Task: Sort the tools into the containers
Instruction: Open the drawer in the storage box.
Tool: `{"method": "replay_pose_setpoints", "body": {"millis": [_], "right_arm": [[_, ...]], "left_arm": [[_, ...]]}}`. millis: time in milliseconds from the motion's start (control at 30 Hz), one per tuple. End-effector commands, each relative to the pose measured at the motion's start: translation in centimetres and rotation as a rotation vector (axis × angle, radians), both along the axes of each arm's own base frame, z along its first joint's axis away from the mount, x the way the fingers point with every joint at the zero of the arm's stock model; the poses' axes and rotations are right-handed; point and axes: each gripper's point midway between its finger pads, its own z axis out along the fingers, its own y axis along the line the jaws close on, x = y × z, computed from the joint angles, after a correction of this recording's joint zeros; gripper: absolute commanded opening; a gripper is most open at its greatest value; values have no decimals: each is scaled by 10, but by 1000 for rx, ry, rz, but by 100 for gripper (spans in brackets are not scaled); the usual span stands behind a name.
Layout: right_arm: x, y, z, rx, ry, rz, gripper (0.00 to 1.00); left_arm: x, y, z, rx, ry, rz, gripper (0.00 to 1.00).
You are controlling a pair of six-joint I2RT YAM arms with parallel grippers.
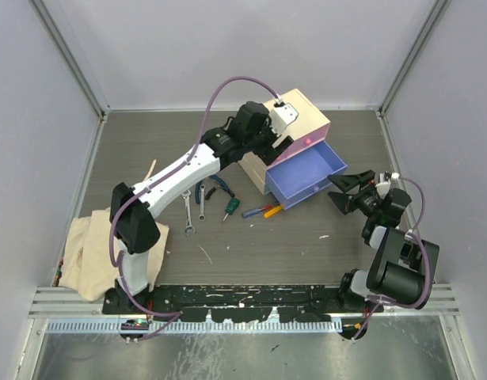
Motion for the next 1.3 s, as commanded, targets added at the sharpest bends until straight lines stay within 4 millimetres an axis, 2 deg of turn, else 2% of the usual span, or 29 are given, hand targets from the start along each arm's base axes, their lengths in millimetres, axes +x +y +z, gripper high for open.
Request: {"method": "replay_pose_setpoints", "body": {"millis": [0,167,267,333,467,533,600,700,800,900,967,1067,1200,1267], "right_arm": [[0,-2,10,-54,-68,-19,100],[-4,-5,6,-143,-25,-39,100],[-6,-9,9,-260,10,-54,100],[-7,-11,18,-327,8,-74,100],[-8,-3,21,-439,42,-53,100],[-7,1,26,-492,39,-46,100],[-7,1,36,-550,14,-67,100],[-9,-3,53,-623,-31,-122,100],[-10,-9,64,-662,-51,-160,100],[-10,-16,67,-668,-38,-199,100],[-11,-17,62,-664,-3,-200,100],[-10,-17,58,-674,17,-184,100],[-10,-20,55,-685,31,-188,100],[-11,-14,55,-671,23,-161,100]], "left_arm": [[16,66,-45,209,89,162,88],[21,67,-42,209,79,179,91],[21,56,-29,158,84,160,93],[21,48,-18,112,89,147,94],[18,30,16,-8,91,110,97],[16,24,44,-86,72,98,100],[13,21,71,-161,47,96,98],[7,24,108,-252,14,110,98],[3,41,127,-302,-2,162,98],[1,70,127,-328,-5,254,98],[-5,94,126,-355,-8,308,99],[-14,127,111,-382,16,379,99],[-19,173,72,-363,89,494,95],[-17,192,47,-356,158,540,91]]}}
